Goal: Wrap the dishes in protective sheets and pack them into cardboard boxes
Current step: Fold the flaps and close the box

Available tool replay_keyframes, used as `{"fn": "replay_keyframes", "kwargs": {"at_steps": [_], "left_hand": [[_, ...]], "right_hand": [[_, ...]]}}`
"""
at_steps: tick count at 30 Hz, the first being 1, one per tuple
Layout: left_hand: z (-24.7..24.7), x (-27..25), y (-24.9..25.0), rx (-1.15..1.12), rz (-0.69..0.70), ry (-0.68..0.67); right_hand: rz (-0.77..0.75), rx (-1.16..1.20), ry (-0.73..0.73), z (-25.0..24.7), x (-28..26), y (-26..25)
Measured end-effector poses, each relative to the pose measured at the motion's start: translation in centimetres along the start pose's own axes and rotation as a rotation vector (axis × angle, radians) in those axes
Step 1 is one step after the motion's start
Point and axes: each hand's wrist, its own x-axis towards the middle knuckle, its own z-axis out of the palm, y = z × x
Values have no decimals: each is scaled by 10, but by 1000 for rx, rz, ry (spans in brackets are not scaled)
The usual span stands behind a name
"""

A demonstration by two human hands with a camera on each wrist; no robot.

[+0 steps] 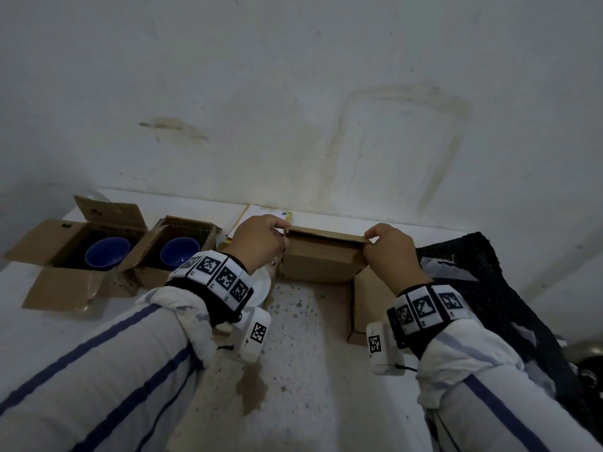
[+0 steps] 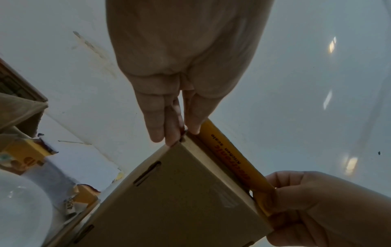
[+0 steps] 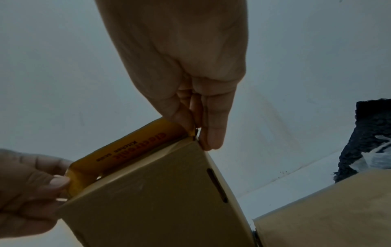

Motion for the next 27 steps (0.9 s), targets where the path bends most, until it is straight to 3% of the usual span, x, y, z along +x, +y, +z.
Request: {"fn": "replay_keyframes", "kwargs": {"at_steps": [12, 20, 27], "left_hand": [[2, 5, -4, 61, 13, 5], [2, 4, -1, 170, 53, 4], [3, 2, -5, 224, 108, 24]], "right_hand": [[-20, -22, 0, 4, -7, -1], [-68, -218, 42, 13, -8, -11], [-58, -141, 77, 11, 1, -7]]}}
